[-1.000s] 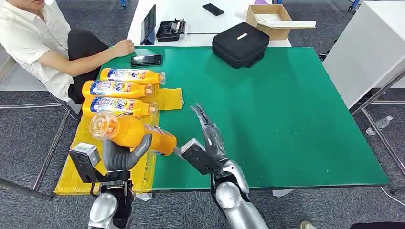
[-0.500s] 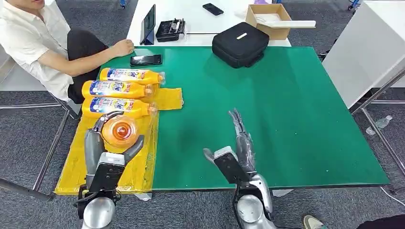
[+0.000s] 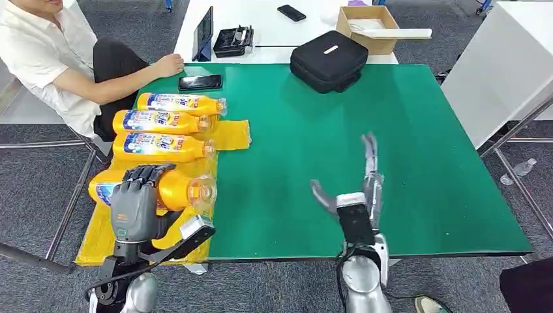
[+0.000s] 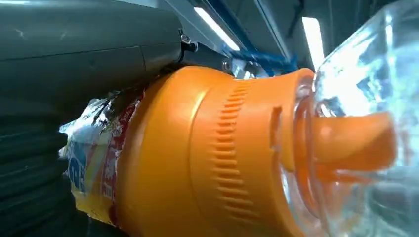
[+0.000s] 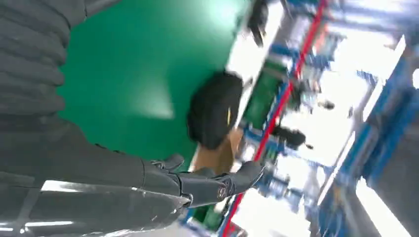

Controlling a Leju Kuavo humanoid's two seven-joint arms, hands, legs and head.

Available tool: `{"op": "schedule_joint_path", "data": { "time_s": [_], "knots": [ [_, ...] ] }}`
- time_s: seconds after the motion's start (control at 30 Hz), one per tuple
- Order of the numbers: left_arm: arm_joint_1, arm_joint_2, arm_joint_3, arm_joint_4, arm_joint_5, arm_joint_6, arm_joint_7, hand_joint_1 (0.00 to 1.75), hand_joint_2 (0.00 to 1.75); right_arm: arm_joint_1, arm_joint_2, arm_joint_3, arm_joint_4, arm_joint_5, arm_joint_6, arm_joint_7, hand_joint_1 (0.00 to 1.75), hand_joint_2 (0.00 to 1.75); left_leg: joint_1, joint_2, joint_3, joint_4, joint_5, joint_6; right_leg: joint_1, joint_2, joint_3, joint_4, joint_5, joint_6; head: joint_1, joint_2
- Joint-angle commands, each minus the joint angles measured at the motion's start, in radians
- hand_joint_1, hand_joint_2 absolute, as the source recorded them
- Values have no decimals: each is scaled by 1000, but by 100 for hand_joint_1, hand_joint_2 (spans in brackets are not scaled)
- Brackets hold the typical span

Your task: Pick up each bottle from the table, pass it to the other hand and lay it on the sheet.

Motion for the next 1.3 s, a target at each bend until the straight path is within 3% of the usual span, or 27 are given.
{"op": "schedule_joint_path", "data": {
  "time_s": [0.03,0.27,0.5,0.53,0.7,0.8,0.83,0.87,0.93,1.27,1.3],
  "knots": [
    [-120,180,8,303,63,-60,-81,175,175,-72,35,-195,58,-90,88,-49,0,175,0,2,7,-3,0,-1,1,0,7,-3,0,-4,0,0],
    [-166,244,-47,432,48,-46,-110,175,175,-102,51,-210,99,-130,112,-86,0,175,1,3,7,-2,-1,-1,2,1,7,-2,0,-5,0,0],
    [-205,247,-121,595,12,9,-130,175,175,-118,44,-195,154,-172,145,-102,0,175,1,2,8,-3,0,0,2,0,8,-3,0,-5,0,0],
    [-225,275,-189,639,-52,-15,-121,175,175,-98,41,-205,107,-141,39,-218,0,175,2,2,9,-3,-1,0,2,0,9,-3,-1,-6,0,0],
    [-252,291,-231,762,-50,-23,-64,175,175,-60,36,-265,49,-131,39,-209,0,175,1,-2,5,-2,-1,0,1,-3,6,-1,-2,-4,0,0],
    [-272,280,-209,834,-38,-26,-25,112,175,-68,43,-284,87,-128,47,-220,0,175,1,1,10,-4,-2,-1,2,-2,11,-4,-2,-6,0,0],
    [-280,275,-202,853,-41,-35,-10,119,175,-69,46,-282,96,-129,55,-222,0,175,1,1,8,-3,-1,0,2,-1,8,-3,-1,-5,0,0],
    [-292,271,-198,881,-44,-54,2,105,175,-72,48,-280,106,-126,57,-223,0,175,1,2,6,-2,-1,0,1,0,6,-2,-1,-3,0,0],
    [-301,260,-177,908,-24,-71,6,51,175,-76,50,-276,117,-124,56,-224,0,175,0,2,6,-2,0,0,1,0,6,-1,0,-3,0,0],
    [-299,259,-177,910,-24,-72,6,51,175,-77,51,-275,118,-123,56,-224,0,175,1,5,17,-3,0,-2,3,3,15,-2,2,-5,0,0],
    [-300,258,-177,910,-24,-72,6,33,175,-77,50,-275,118,-123,55,-224,0,175,0,4,18,-3,0,-2,2,3,15,-2,1,-5,0,0]
  ]
}}
